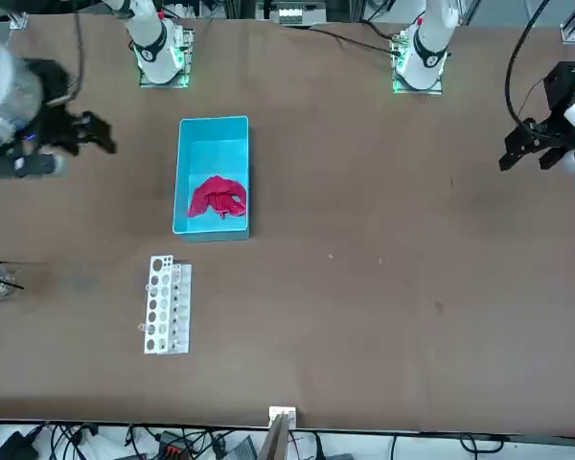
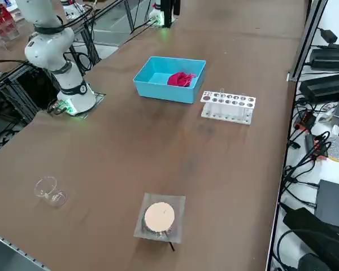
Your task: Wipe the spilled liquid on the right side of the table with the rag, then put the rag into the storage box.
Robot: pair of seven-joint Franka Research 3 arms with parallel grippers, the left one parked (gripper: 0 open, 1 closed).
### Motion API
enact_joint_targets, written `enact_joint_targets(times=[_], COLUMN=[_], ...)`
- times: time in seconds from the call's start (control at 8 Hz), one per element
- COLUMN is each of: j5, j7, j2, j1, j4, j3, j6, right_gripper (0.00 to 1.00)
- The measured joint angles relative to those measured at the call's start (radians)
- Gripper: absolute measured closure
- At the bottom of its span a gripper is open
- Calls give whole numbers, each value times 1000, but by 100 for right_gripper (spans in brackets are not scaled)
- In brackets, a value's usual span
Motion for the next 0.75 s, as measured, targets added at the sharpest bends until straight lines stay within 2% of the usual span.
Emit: enact_joint_targets(times=[0.25, 0.38, 0.75], j5=[-33, -36, -39], j7=[-57, -61, -67], j2=[-26, -34, -63], j1=[-62, -77, -78], j4=[-125, -158, -188], j3=[-2, -2, 12], j6=[236, 318, 326], right_gripper=[0, 0, 0])
